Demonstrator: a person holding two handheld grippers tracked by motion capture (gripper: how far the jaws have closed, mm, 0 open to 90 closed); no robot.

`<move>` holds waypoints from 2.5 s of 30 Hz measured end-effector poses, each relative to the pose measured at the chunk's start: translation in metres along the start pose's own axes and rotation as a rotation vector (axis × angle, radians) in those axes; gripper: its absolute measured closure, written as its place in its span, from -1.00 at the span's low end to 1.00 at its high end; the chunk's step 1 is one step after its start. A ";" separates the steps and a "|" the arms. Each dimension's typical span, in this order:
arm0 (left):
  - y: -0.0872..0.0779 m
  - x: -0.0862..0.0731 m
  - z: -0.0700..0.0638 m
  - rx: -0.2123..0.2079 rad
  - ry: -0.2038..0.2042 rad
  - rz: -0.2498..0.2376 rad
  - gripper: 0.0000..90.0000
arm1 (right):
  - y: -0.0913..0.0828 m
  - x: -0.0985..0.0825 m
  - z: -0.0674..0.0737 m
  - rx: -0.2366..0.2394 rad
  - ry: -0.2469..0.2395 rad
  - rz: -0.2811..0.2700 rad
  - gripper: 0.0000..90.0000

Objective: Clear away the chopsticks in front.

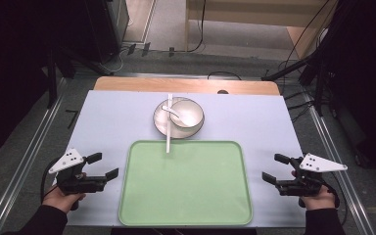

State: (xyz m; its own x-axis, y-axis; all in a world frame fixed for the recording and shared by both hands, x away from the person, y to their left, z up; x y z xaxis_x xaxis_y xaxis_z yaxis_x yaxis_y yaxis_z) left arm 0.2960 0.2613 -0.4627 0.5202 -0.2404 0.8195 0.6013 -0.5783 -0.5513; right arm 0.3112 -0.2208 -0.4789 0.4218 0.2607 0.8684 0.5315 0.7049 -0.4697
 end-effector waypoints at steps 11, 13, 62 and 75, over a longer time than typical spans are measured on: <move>0.022 0.021 -0.003 0.011 0.003 0.094 -0.71 | 0.001 -0.002 0.000 -0.002 -0.002 0.014 -0.67; 0.027 0.025 -0.005 0.004 -0.008 0.117 -0.71 | 0.001 -0.004 -0.001 -0.009 0.007 0.027 -0.67; 0.162 0.097 0.013 0.092 -0.134 0.275 -0.13 | -0.001 -0.009 -0.001 -0.016 0.021 0.041 -0.66; 0.188 0.095 0.009 0.099 -0.166 0.309 0.21 | -0.003 -0.010 -0.001 -0.021 0.022 0.041 -0.66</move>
State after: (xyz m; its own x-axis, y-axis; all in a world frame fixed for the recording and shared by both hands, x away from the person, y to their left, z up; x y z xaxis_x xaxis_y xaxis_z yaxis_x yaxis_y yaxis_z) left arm 0.4636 0.1366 -0.4900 0.7730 -0.2576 0.5797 0.4516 -0.4182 -0.7881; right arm 0.3063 -0.2260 -0.4860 0.4591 0.2743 0.8449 0.5290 0.6797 -0.5081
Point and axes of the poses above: each handheld gripper's, and its own axes: y roughly forward along the jaws, x roughly out of its top, z roughly to its left, the point moved 10 cm from there along y, roughly forward along the jaws, and after that the axes turned 2 degrees about z, right-handed, at the moved point
